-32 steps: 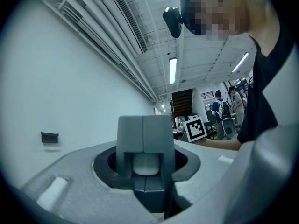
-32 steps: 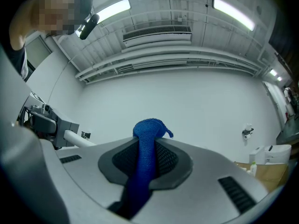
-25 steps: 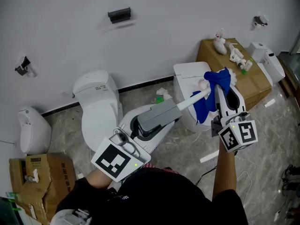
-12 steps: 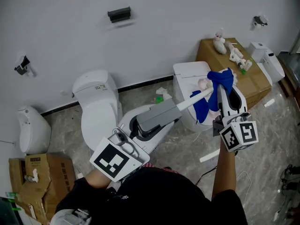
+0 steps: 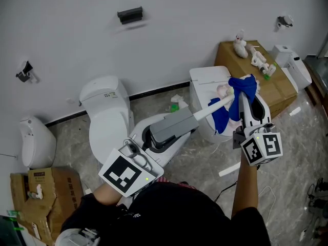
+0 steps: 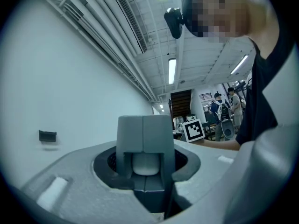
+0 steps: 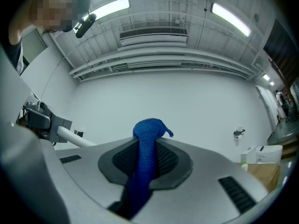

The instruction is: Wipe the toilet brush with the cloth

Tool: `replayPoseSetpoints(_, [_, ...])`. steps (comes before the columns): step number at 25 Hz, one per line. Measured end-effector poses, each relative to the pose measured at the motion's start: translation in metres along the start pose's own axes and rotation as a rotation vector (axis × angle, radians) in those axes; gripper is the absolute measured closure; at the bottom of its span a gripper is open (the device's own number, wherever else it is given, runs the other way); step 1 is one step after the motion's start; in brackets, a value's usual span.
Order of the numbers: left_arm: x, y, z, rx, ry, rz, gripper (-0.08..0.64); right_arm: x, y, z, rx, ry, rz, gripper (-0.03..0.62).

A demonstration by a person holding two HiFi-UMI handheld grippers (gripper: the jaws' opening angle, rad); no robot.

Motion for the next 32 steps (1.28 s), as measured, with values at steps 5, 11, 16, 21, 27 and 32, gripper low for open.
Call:
replayPoseSetpoints(5, [0.002,0.002,0.002,0.009,0.001,-0.006,0.399,-0.002,-0.002,0.002,0.012,-0.017,-0.006,0.527])
replayPoseSetpoints(11, [0.003,0.006,0.002,0.016,-0.002,-0.004,0.399,-0.007,-0.003,0.006,0.029,-0.039,-0.023,0.528])
replayPoseSetpoints(16, [0.005,0.009,0.007,0.027,-0.023,0.002,0.399,-0.008,-0.002,0.015,0.046,-0.081,-0.034,0.528])
replayPoseSetpoints(21, [0.01,0.011,0.016,0.031,-0.028,0.021,0.399,-0.007,-0.003,0.022,0.059,-0.117,-0.012,0.528])
replayPoseSetpoints(27, [0.009,0.015,0.024,0.036,-0.054,0.02,0.399,-0.01,-0.002,0.035,0.074,-0.157,-0.012,0.528])
replayPoseSetpoints(32, [0.011,0.015,0.029,0.038,-0.069,0.021,0.399,-0.011,-0.001,0.039,0.086,-0.174,-0.012,0.528])
Point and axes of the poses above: the fingertips, and each gripper's own axes: x forward along the fingers, z to its left, y out of its underside, the point moved 9 cm from there along -x, backward along the fingers, and after that the axes turned 15 degrees about -x, right-handed, at the moved point
